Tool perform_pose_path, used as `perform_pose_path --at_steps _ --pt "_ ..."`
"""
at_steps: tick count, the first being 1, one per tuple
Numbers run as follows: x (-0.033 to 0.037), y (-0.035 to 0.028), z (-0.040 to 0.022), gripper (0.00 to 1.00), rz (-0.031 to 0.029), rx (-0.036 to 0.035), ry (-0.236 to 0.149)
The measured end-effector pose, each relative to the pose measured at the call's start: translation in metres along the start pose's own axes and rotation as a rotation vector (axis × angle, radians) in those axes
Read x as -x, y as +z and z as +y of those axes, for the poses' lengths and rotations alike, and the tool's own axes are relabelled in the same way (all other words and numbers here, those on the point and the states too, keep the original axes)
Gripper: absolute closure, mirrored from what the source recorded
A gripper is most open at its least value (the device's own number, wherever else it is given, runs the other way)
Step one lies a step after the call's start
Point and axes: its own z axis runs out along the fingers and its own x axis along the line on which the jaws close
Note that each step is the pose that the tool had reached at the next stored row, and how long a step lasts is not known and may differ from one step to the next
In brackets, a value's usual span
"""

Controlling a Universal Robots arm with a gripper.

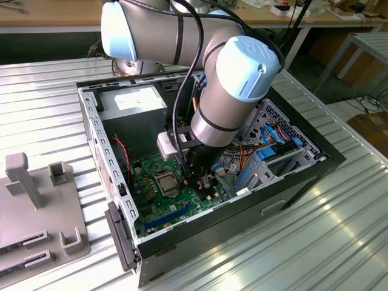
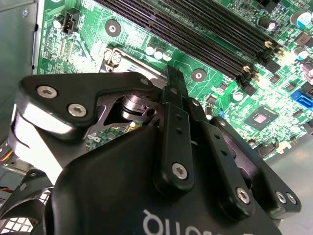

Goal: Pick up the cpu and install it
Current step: 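Install the first cpu locking lever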

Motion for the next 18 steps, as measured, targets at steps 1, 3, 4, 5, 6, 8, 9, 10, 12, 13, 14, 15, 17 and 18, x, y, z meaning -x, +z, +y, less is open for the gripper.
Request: perform_pose_path --at_steps 1,3,4,5,6,8,9,10,12,13,14,15,17,18 --pt "0.0 0.0 0.0 0.89 0.0 0.0 0.0" --pt "0.0 -0.0001 -0.0001 0.89 0.0002 0.0001 0.0" --pt "0.0 0.0 -0.0001 0.89 0.0002 0.0001 0.0" --pt "0.0 -0.0001 -0.0001 0.89 0.0003 0.0001 0.0" --pt "0.0 0.0 -0.0001 0.89 0.0002 0.0 0.0" --pt "0.0 0.0 -0.0002 0.89 0.0002 0.0001 0.0" --pt "0.0 0.0 -0.0003 0.89 0.0002 0.0001 -0.001" --pt "0.0 -0.0001 -0.0005 0.89 0.0002 0.0002 -0.001" --pt "0.0 -0.0001 -0.0008 0.89 0.0004 0.0002 -0.002" --pt "0.0001 -0.0001 -0.001 0.89 0.0004 0.0002 -0.003" --pt "0.0 -0.0001 -0.0011 0.89 0.0005 0.0003 -0.003" --pt "0.0 -0.0001 -0.0011 0.89 0.0006 -0.0002 -0.004" --pt "0.0001 -0.0001 -0.0011 0.89 0.0005 -0.0061 -0.008" --pt "0.0001 -0.0001 -0.0011 0.89 0.0003 -0.0109 -0.01"
